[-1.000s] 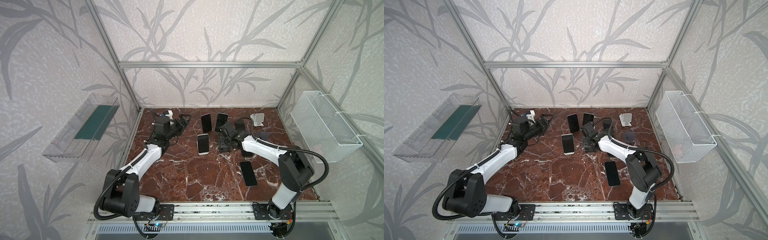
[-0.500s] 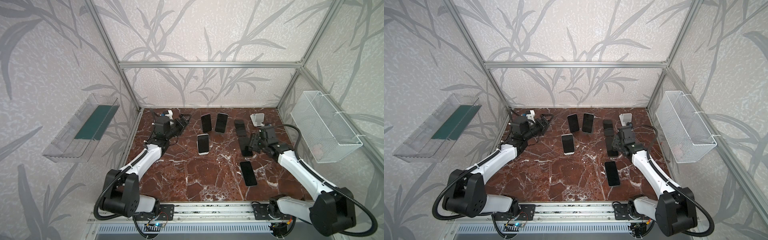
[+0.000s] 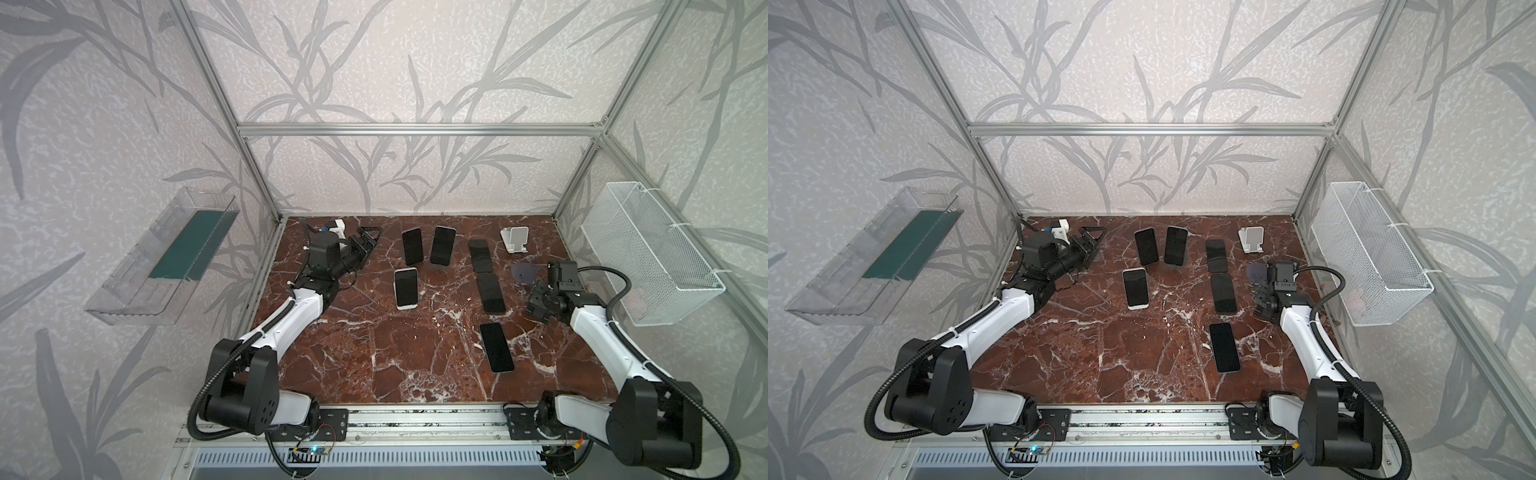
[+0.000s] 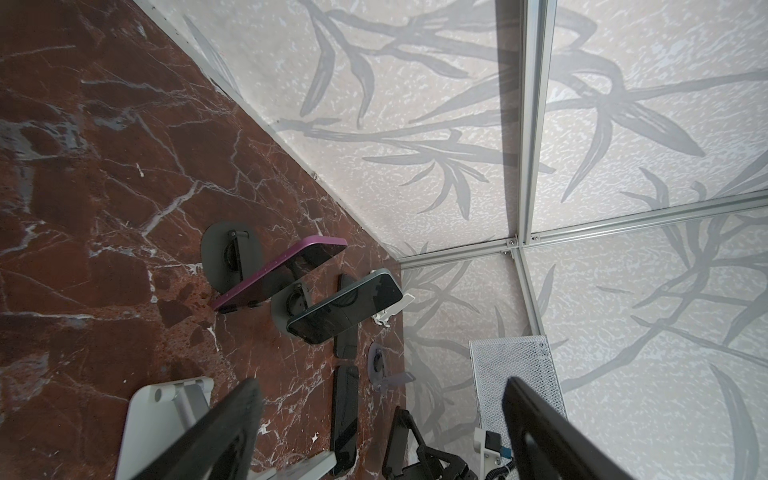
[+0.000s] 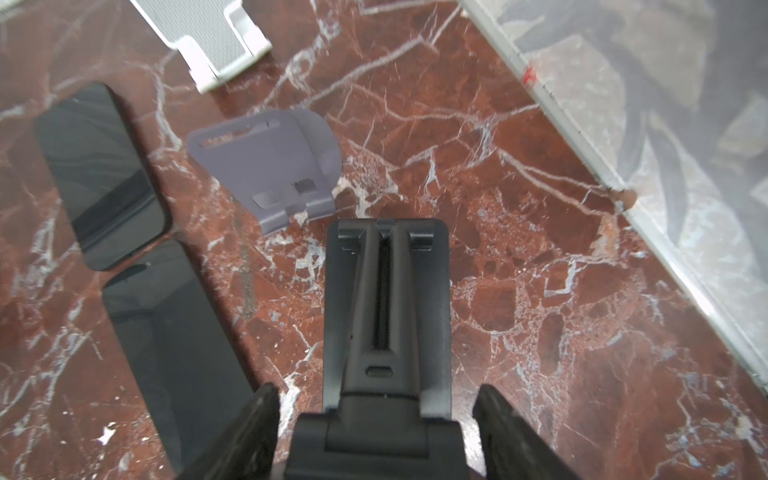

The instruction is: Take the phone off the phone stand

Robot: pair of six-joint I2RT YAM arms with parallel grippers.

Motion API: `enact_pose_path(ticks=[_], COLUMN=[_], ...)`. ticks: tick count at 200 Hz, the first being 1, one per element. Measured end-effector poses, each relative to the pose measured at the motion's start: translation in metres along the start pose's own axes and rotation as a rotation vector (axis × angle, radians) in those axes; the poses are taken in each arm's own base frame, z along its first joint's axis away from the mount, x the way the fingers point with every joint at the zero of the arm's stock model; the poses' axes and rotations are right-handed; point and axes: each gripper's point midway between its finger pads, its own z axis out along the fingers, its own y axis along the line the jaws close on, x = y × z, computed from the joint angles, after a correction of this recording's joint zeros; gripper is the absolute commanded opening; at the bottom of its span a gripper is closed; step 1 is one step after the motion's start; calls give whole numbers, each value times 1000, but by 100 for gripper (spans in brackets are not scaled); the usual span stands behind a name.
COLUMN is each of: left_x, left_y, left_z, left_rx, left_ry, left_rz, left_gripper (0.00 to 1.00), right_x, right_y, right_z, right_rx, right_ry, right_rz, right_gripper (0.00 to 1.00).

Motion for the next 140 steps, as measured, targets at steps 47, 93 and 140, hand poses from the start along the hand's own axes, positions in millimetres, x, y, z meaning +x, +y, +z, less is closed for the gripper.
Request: enact_pose_path(ticks=[47, 93, 140], left_x=[0, 0, 0], left_y=[0, 1, 3], left_z=[0, 0, 0], left_rx=[0, -4, -21], left_ry=[0, 1, 4], left_rz=[0, 10, 33], left_gripper=[91, 90, 90], right_x=[23, 7, -43], right_y=[-6, 0, 27], right_z=[19, 4, -74], right_rx=[-7, -39, -197], right_ry=[75, 49, -171], right_rz=[9, 8, 7], right_gripper=[78, 99, 99])
